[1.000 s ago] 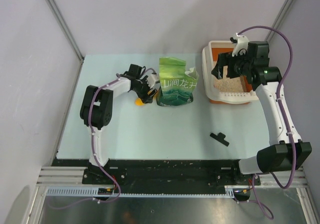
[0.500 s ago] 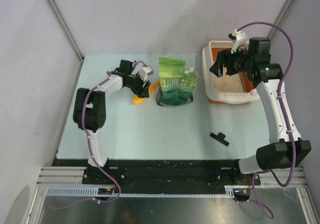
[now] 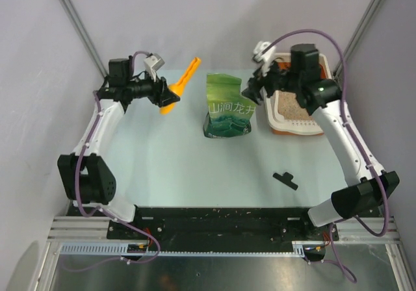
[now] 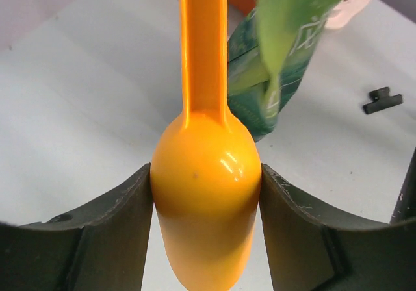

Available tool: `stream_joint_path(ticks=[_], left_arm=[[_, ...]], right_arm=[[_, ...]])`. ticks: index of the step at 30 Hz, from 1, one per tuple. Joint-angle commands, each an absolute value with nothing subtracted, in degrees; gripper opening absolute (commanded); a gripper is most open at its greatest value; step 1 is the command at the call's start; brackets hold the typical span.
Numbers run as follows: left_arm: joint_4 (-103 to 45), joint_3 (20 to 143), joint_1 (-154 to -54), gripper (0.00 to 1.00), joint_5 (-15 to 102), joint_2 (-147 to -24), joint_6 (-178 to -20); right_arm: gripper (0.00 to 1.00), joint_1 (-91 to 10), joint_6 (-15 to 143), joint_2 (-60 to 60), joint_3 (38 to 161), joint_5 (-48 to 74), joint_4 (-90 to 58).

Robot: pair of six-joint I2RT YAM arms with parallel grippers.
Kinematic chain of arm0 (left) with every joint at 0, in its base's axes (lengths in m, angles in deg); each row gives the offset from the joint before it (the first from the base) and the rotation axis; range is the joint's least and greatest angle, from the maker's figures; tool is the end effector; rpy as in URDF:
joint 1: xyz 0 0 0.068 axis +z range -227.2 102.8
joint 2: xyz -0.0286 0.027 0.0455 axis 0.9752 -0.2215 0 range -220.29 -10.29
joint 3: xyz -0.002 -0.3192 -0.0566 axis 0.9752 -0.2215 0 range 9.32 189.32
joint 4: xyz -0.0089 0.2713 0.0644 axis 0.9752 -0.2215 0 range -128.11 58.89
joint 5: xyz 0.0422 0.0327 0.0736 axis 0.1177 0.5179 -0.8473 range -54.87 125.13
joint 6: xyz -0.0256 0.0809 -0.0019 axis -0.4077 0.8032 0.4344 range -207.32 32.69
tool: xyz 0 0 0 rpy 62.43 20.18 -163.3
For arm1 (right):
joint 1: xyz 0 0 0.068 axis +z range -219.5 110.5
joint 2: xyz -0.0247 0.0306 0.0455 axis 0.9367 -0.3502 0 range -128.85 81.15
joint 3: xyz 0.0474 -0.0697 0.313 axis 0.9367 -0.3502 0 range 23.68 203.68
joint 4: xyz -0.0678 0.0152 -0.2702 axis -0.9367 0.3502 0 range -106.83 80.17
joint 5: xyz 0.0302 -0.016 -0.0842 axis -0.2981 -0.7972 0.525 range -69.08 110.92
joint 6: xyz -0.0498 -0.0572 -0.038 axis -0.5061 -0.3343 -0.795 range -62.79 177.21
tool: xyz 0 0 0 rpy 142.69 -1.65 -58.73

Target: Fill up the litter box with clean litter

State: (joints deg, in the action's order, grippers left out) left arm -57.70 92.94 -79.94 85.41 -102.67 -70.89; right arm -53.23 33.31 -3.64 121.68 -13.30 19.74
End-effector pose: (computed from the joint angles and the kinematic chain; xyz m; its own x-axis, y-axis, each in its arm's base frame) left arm 0.3989 -0.0766 0.3787 -0.3684 0.1984 -0.9082 0.7937 0.5758 -0.1962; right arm 0.3326 0.1407 0.4938 -0.0534 -0.3645 -0.9297 -0.8191 0.5485 -0.1680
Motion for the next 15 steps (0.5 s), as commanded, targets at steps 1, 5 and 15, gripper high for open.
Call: stream_joint_path(ticks=[1,5,15], left_arm=[[-60.1,93.4,-81.0,0.00,91.4,-96.9,-72.2],[-61.6,90.8,-86.3,0.00,86.4,-92.6,-71.1],[-67.9,91.7,-89.8,0.00,85.3,-90.9,-75.1]], right_arm=[[0.82,-43.7,8.3,-1.6,121.4,-3.4,11.8],[0.85,-34.0,-12.4,1.3,110.3,5.2,-3.8],[0.86,-29.3,-38.1,-0.1,100.5,5.3,-18.9]])
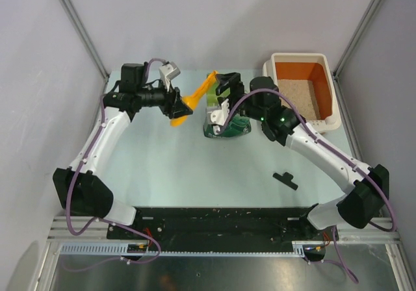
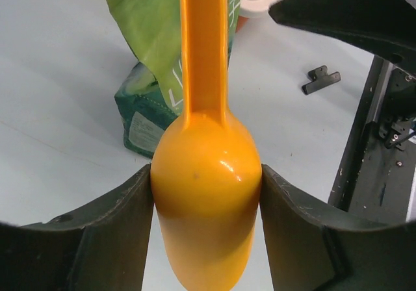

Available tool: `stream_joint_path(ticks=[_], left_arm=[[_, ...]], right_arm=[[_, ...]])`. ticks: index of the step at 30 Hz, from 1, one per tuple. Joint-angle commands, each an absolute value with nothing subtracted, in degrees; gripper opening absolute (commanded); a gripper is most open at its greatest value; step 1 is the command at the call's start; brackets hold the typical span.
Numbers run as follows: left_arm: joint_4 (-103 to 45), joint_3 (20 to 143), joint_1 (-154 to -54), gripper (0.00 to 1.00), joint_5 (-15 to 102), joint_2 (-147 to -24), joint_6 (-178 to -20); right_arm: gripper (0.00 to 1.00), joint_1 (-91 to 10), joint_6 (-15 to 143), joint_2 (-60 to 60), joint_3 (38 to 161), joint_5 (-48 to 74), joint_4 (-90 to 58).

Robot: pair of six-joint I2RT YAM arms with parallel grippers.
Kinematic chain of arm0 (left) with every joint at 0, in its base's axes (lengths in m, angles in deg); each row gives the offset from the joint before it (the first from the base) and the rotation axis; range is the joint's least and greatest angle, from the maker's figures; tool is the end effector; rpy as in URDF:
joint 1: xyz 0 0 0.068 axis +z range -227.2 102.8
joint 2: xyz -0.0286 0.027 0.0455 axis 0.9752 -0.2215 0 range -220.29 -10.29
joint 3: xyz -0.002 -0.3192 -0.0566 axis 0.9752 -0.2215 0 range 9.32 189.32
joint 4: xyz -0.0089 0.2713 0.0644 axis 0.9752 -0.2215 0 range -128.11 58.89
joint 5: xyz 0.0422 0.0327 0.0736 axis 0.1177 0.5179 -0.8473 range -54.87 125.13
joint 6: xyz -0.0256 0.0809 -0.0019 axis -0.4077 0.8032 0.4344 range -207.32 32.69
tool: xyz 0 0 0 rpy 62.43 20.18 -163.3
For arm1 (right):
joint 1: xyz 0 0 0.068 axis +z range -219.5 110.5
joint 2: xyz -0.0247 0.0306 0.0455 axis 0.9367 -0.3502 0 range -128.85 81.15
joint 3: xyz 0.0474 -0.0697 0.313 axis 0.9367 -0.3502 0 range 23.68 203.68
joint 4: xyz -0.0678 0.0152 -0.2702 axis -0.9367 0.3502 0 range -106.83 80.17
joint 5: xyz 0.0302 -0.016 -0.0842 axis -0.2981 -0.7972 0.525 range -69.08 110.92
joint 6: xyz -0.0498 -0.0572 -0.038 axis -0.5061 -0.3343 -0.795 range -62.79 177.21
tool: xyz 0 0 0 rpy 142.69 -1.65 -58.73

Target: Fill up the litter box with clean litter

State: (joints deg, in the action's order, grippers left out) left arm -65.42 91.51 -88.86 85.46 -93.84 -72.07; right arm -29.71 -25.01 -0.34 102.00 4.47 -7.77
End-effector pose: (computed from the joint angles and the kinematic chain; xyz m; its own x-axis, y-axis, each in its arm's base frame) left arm 0.3294 -0.1266 0.4110 -0.3560 0.2447 -0.9019 0.8655 0.4504 -0.2194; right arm 0.2799 0.2606 0.4412 0.7968 -0.5730 -0.1918 -0.2733 -0.0586 -0.9602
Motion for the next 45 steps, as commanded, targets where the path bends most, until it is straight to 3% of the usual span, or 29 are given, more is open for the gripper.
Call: stream_joint_path(ticks=[1,8,11,12,14,15,16,18,19,22,25,30,37,45], left_arm=[[-68.4,91.6,-90.1,0.00,85.4,-90.4,-75.2],[-69.8,90.5,-93.3,0.00,87.5,-88.5,-75.6],[-70.0,90.2,-93.5,0.00,88.4,-88.2,-76.2],[-70.1,90.2,-93.5,0.00,88.3,-88.2,-76.3],[-70.1,90.4,-93.5,0.00,88.1,-88.1,-76.1],[-70.0,90.7,-93.5,0.00,88.1,-88.0,-75.9],[-70.0,91.4,-93.5,0.26,87.4,-87.9,-75.3],[-70.1,92.2,-93.5,0.48,87.2,-86.7,-73.0],[-70.0,92.8,-93.5,0.60,86.8,-85.8,-68.6],[-70.0,92.6,-95.7,0.73,82.7,-80.7,-55.0],[-69.5,89.7,-99.1,0.81,77.4,-75.6,-41.3],[-65.9,85.2,-104.1,0.84,70.5,-71.7,-30.2],[-60.6,80.3,-112.0,0.85,64.2,-70.7,-24.1],[-57.8,77.2,-118.7,0.69,57.7,-74.3,-16.1]], right_arm=[[0.86,-29.3,-38.8,-0.2,100.1,4.8,-19.1],[0.81,-28.7,-47.5,-2.9,98.4,4.2,-18.1],[0.69,-28.6,-48.8,-3.7,98.2,4.6,-17.5],[0.58,-28.6,-48.9,-3.6,98.0,4.6,-17.1],[0.45,-29.0,-48.8,-2.7,97.9,4.2,-16.6],[0.28,-29.2,-48.6,-2.3,97.8,4.1,-13.9],[0.18,-29.2,-47.8,-1.8,97.9,4.1,-12.8],[0.00,-29.9,-47.2,0.2,97.9,4.0,-8.0],[0.00,-30.2,-46.9,1.2,97.9,3.6,-5.7],[0.00,-30.9,-43.8,3.9,98.8,3.4,6.2],[0.00,-29.3,-30.2,5.0,101.7,3.7,17.5],[0.00,-30.0,-5.0,5.4,106.3,-2.8,29.7],[0.00,-34.0,14.8,1.2,113.9,-13.8,37.2],[0.00,-38.6,19.5,0.2,116.8,-17.6,37.5]])
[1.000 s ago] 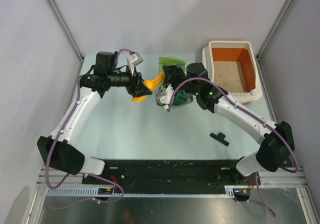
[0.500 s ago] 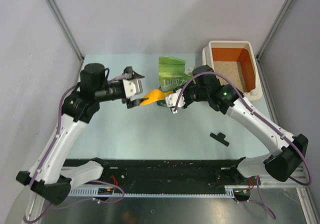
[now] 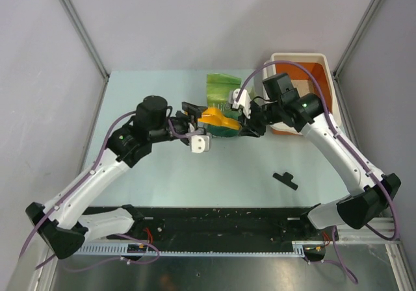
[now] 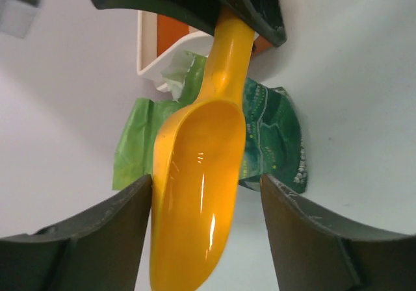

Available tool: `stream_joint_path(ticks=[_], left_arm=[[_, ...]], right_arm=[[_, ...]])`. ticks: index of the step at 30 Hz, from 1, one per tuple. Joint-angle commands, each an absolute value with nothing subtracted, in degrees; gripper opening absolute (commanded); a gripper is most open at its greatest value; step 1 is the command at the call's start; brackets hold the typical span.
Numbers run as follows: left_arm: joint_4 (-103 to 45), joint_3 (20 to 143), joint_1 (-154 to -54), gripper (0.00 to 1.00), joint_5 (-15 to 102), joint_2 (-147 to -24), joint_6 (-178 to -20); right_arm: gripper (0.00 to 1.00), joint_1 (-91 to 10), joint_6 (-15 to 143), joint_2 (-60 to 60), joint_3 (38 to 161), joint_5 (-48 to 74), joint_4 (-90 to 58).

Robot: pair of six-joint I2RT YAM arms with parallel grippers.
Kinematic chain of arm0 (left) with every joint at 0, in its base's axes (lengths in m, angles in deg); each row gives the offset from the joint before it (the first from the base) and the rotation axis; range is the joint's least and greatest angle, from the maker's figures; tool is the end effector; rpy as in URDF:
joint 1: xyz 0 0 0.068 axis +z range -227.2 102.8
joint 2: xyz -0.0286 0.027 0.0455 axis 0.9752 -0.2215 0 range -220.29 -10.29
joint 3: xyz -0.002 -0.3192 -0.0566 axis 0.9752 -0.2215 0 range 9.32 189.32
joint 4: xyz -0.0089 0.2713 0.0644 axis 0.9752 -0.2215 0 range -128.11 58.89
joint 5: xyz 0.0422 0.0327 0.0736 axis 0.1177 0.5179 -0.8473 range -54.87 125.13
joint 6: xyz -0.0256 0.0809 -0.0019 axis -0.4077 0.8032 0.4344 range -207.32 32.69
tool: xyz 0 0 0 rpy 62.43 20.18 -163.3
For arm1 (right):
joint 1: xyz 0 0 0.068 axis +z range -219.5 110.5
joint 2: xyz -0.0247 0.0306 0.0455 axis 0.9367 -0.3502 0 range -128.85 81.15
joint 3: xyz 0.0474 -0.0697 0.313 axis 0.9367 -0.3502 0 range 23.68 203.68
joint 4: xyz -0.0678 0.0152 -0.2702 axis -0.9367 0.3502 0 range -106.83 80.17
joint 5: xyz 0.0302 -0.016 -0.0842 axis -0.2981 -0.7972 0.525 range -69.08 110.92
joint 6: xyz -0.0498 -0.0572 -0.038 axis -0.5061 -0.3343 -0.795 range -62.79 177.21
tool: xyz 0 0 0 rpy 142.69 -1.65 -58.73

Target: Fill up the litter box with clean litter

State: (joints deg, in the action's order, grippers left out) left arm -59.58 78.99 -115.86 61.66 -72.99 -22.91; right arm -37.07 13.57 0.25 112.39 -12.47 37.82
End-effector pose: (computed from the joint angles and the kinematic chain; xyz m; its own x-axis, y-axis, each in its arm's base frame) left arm 0.1822 -0.1885 0.4349 0.6731 0.4948 -0.5496 0.6397 -0.0167 0.7684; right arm 0.2448 0.2041 0.4221 0.0826 -0.6301 -0.7721 -0.9789 0.0940 -0.1815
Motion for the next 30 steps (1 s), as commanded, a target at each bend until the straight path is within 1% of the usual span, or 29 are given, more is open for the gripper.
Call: stream_joint_path(ticks=[1,3,9,14,17,20,21,22,23,24,25,26,28,29,30], left_arm=[[-57.2,76.8,-120.2,0.67,54.9,-74.8,-15.7],[-55.1,76.5,-121.2,0.62,52.8,-75.6,-15.2],[-49.7,76.1,-122.5,0.53,50.7,-76.2,-14.1],[-49.0,75.2,-123.0,0.50,50.9,-77.7,-9.3],[-48.0,74.7,-123.8,0.46,51.8,-80.1,-7.5],[-47.1,75.0,-124.1,0.32,51.7,-81.7,-6.5],[-47.1,75.3,-124.1,0.23,51.1,-82.6,-6.4],[-46.9,75.3,-124.2,0.17,50.6,-83.0,-6.2],[-47.0,75.3,-124.1,0.04,50.1,-83.1,-6.3],[-46.9,75.2,-124.0,0.00,49.6,-83.4,-6.5],[-46.8,75.2,-124.0,0.00,49.0,-83.4,-7.0],[-46.8,75.3,-123.8,0.00,49.0,-83.6,-9.6],[-46.8,76.8,-123.1,0.00,49.1,-84.1,-14.3],[-46.9,77.7,-122.6,0.00,49.3,-84.3,-20.0],[-46.8,79.4,-121.2,0.00,49.7,-84.5,-23.4]], right_arm=[[0.00,-39.2,19.9,0.0,117.5,-19.1,37.6],[0.00,-39.8,20.2,-0.2,117.9,-19.6,38.0],[0.00,-39.9,20.6,0.9,115.8,-20.1,38.8],[0.00,-40.1,21.8,0.7,115.3,-22.8,39.0],[0.00,-40.9,24.2,0.1,115.3,-25.2,37.9],[0.00,-41.6,24.9,-0.5,116.1,-26.7,37.9],[0.00,-41.9,24.8,-0.4,116.4,-26.8,37.9],[0.00,-42.1,24.5,-0.4,116.8,-27.0,38.1],[0.00,-42.8,24.2,-0.1,117.2,-27.3,38.4],[0.00,-43.2,24.1,0.0,117.3,-27.8,38.4],[0.00,-43.7,24.3,0.2,117.8,-27.7,37.8],[0.09,-44.0,26.1,0.6,118.2,-27.3,37.1],[0.32,-46.5,30.3,0.5,119.6,-26.1,33.2],[0.53,-48.1,35.3,0.5,121.4,-26.5,31.5],[0.59,-51.9,39.4,-0.1,122.5,-28.8,29.5]])
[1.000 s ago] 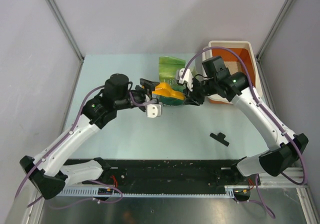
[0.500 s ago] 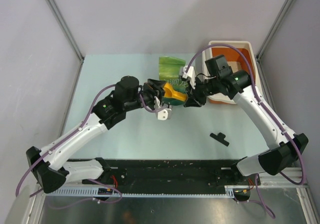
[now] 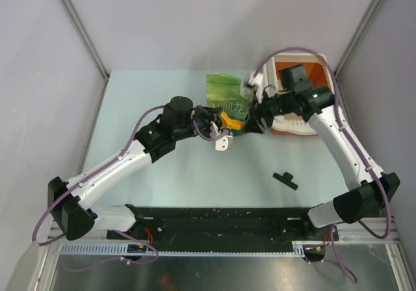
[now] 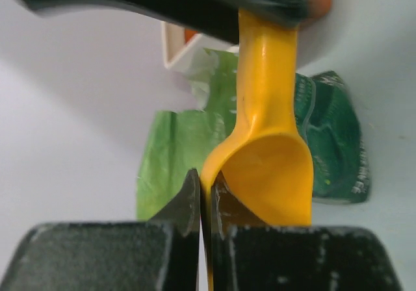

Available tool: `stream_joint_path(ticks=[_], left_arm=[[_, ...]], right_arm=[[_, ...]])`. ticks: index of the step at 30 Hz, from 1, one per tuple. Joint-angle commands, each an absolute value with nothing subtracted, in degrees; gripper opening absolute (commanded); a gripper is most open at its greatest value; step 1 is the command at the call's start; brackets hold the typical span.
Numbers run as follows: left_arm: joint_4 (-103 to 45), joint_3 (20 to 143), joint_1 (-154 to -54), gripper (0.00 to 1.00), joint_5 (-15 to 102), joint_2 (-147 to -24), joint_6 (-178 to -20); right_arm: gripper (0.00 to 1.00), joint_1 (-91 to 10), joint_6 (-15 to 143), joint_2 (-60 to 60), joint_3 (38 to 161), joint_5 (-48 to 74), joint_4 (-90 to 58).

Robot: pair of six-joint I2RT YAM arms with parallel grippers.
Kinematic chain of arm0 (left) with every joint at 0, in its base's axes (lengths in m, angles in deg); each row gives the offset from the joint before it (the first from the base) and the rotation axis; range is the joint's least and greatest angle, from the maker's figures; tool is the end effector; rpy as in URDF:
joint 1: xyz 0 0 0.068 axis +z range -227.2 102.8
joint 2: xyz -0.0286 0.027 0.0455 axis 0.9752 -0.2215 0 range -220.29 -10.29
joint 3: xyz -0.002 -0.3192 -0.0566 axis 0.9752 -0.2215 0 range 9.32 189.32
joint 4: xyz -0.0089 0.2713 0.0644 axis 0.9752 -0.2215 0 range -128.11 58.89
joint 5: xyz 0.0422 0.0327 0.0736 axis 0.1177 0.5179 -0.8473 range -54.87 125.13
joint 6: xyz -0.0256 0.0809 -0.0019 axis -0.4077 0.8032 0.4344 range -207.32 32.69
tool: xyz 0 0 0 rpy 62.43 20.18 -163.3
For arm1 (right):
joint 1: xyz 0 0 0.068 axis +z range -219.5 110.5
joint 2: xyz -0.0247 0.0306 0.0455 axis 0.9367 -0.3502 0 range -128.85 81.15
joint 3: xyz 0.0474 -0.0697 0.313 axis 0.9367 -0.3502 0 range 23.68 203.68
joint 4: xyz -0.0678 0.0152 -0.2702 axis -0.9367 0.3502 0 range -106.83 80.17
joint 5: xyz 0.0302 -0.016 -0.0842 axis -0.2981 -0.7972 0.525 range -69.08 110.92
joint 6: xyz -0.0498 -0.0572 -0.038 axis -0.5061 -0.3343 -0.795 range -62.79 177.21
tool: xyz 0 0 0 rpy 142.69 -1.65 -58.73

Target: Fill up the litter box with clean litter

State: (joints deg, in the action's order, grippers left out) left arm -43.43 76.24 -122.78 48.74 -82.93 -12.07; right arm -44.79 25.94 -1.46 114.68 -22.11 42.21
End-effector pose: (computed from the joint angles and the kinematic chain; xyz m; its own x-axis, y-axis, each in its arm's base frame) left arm 0.2205 -0.2502 0.4038 0.7675 0.5596 -0.3127 0.4262 -0.0812 0.9010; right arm 0.2629 0.1769 0.4261 -0.2379 -0.5270 -0.8159 -0.9617 0.2453 0.1220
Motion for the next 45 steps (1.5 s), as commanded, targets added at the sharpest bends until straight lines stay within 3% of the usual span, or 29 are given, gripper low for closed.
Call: stream_joint_path(ticks=[1,2,4,5,6,10,19,27,33,38,45], left_arm=[[-46.9,80.2,-120.3,0.00,50.8,-84.8,-26.7],[-46.8,80.9,-119.6,0.00,52.2,-85.1,-32.6],[-47.0,82.6,-118.1,0.00,52.7,-85.8,-37.8],[-47.0,83.2,-117.5,0.00,54.0,-86.5,-43.0],[-47.0,84.3,-116.8,0.00,54.7,-86.8,-45.3],[-47.0,87.3,-115.8,0.00,57.7,-88.9,-52.9],[-45.5,96.6,-115.0,0.00,61.1,-95.6,-65.5],[-44.7,100.6,-114.9,0.00,59.9,-99.6,-66.7],[-43.9,102.7,-114.9,0.00,59.9,-102.0,-68.6],[-43.6,104.2,-114.9,0.00,60.5,-103.6,-69.8],[-43.1,104.9,-115.0,0.00,60.4,-104.6,-69.6]], right_arm=[[0.64,-54.5,43.5,-0.2,123.2,-30.5,24.5],[0.73,-56.7,47.8,-0.6,123.6,-32.3,21.3],[0.78,-62.7,64.2,-1.4,122.7,-37.5,10.1],[0.95,-63.9,70.2,-1.7,121.7,-39.1,6.6],[1.00,-65.2,78.3,-2.6,120.2,-40.9,3.6],[1.00,-68.8,88.8,-2.7,116.2,-41.9,-6.1],[1.00,-67.6,86.8,-0.7,112.3,-38.9,-8.2],[0.84,-65.5,85.2,-0.3,110.3,-38.3,-4.8],[0.78,-64.7,83.5,0.5,109.4,-38.9,-4.5],[0.63,-63.4,83.8,1.2,108.2,-38.7,-6.2],[0.50,-62.8,83.8,1.3,107.5,-38.6,-6.6]])
